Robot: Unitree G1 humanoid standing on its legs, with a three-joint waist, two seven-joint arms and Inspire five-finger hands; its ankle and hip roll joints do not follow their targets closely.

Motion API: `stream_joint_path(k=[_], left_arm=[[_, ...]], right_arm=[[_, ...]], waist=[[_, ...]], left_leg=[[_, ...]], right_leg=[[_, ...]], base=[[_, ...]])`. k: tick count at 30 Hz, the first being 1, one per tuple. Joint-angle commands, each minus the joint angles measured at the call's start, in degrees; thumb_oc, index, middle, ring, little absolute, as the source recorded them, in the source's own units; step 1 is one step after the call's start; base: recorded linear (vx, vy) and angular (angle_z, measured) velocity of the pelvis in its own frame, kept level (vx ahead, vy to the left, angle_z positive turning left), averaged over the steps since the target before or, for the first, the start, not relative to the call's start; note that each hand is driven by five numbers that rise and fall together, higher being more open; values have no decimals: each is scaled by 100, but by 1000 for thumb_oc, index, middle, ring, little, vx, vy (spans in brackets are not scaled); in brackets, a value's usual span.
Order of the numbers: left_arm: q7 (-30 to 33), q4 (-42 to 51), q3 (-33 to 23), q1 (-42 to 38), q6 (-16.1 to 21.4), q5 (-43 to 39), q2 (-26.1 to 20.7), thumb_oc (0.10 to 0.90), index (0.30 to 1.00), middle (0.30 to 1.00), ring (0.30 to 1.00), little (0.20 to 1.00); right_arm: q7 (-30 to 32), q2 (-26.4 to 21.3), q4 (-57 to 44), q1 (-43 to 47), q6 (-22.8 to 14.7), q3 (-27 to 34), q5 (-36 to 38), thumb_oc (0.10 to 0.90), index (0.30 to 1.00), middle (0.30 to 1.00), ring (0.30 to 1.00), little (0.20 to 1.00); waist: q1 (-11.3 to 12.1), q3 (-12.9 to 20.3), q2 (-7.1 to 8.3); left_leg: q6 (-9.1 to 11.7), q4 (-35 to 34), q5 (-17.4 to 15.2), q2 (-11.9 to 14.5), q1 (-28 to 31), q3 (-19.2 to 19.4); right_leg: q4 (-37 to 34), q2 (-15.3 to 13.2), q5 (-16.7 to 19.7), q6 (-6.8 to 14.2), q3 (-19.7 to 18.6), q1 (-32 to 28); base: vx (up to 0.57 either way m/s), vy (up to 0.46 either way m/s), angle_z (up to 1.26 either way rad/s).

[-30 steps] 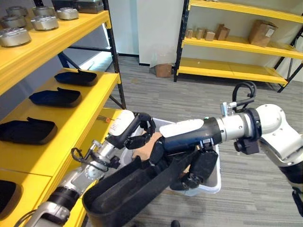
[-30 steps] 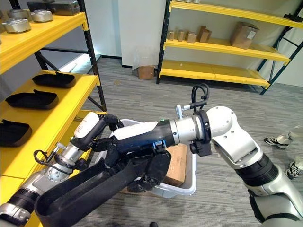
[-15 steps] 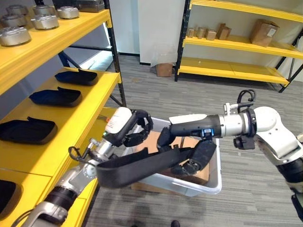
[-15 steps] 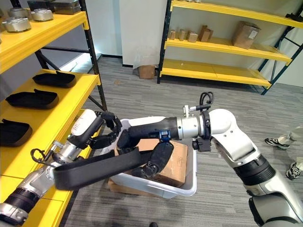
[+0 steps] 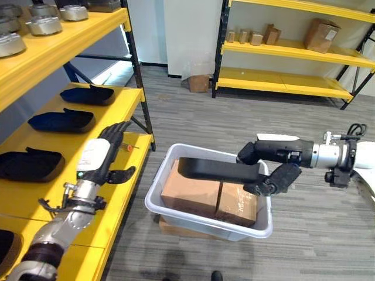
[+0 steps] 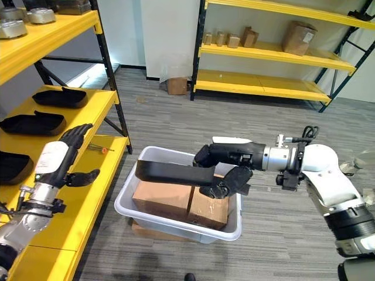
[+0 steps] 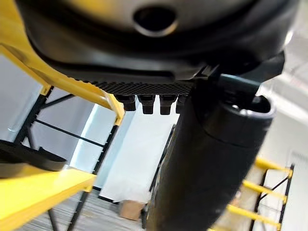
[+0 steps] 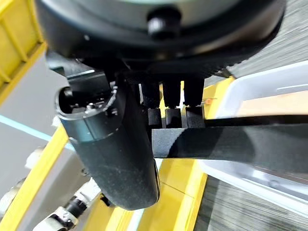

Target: Move parts from the plastic box to the shelf.

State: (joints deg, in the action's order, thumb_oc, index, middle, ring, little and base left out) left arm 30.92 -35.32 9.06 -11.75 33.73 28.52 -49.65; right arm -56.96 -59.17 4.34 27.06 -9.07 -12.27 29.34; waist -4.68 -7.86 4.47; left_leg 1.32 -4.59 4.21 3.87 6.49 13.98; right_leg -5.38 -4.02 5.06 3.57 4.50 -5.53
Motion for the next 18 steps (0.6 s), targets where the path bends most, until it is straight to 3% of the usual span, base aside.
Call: stream_joint_path(k=[1,8,18], left_arm=[[501,51,-284,-572,550,50,-437,900,1000,1000,1000,1000],[142,632,-11,-568,1221,1,-552,900,1000,1000,1000,1000],[-1104,1929,492,-759,1425,-1062,-360,900,1000,1000,1000,1000]], right_arm=[[368,-228,161,432,-596,545,668,400,300,300,300,300],[322,-316,238,452,-695,517,747,400,300,300,300,300],[362,-133,100,565,-764,342,658,400,300,300,300,300]], waist=[[73,358,-3],[88,341,-12],[147,329,-16]], left_leg=[[270,-41,-462,272,234,-224],[266,-41,-476,266,240,-220],[242,-41,-487,243,241,-291]], right_leg=[[242,-448,-370,512,204,-211],[212,-446,-353,518,198,-226],[207,-452,-349,506,187,-252]], base=[[0,0,0],[0,0,0],[0,0,0]])
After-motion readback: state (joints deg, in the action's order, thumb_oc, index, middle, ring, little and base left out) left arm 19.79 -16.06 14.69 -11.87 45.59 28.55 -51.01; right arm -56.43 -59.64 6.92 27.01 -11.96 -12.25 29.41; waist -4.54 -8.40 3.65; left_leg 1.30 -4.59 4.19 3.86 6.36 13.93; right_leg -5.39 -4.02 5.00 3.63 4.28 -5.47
